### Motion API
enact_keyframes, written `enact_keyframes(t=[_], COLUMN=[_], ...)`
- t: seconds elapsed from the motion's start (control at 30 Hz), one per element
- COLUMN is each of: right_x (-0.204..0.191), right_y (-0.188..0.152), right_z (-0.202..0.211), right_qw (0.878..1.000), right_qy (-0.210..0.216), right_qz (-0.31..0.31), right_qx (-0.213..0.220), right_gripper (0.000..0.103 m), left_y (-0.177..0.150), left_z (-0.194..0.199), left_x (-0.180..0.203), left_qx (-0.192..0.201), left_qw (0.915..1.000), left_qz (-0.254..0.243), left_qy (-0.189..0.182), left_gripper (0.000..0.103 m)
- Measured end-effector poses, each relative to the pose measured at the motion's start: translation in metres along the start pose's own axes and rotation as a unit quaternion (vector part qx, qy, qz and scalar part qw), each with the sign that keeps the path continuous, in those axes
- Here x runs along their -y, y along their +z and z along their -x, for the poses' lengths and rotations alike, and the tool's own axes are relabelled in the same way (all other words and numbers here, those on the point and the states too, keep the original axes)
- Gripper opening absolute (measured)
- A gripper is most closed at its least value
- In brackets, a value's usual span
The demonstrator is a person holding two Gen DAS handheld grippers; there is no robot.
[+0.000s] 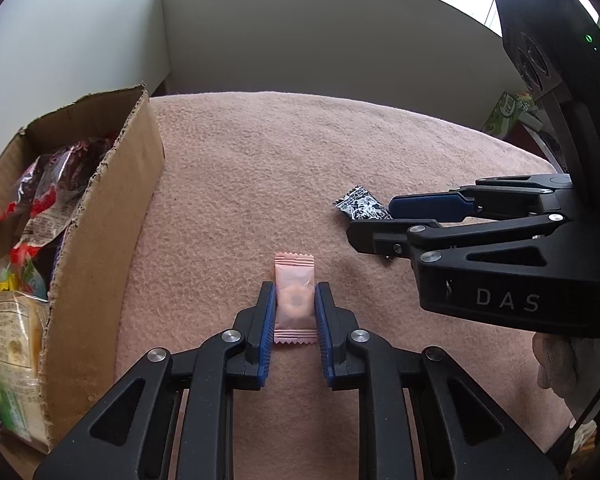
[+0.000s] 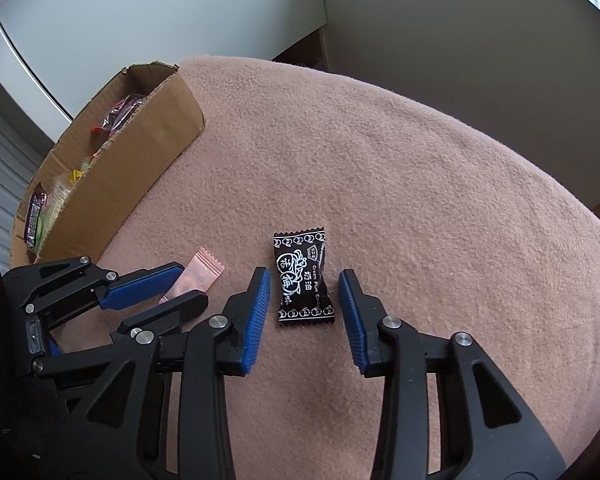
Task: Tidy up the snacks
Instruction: 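Grasp the pink candy with the left tool while the right tool grasps the black candy, then carry the pink candy and black candy into the box with both tools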
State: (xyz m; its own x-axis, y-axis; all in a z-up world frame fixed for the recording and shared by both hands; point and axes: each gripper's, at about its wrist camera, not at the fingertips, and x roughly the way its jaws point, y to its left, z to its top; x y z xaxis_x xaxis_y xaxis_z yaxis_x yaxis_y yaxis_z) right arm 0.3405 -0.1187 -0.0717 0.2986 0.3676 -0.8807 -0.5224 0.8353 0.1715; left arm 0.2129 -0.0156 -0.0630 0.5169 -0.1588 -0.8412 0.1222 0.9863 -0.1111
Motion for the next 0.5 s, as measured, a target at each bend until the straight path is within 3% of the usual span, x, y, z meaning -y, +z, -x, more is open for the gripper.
enact_keyframes(t=[0.07, 0.5], right_x=[0.002, 0.006], right_y=[-0.003, -0.025], right_z=[0.002, 0.026], right_qw=[1.0, 0.999], right_qy=[-0.003, -0.005], right_qz=[-0.004, -0.034], right_qx=[0.002, 0.023], right_gripper=[0.027, 0.027], left_y=[0.001, -0.006], left_z=[-0.001, 0.017], left_x=[-0.002, -0.014], left_qx=[0.002, 0.014], left_qw=[1.0, 0.9996], left_qz=[0.003, 0.019], left_qy=[0.0, -0.013], left_gripper=[0.018, 0.017])
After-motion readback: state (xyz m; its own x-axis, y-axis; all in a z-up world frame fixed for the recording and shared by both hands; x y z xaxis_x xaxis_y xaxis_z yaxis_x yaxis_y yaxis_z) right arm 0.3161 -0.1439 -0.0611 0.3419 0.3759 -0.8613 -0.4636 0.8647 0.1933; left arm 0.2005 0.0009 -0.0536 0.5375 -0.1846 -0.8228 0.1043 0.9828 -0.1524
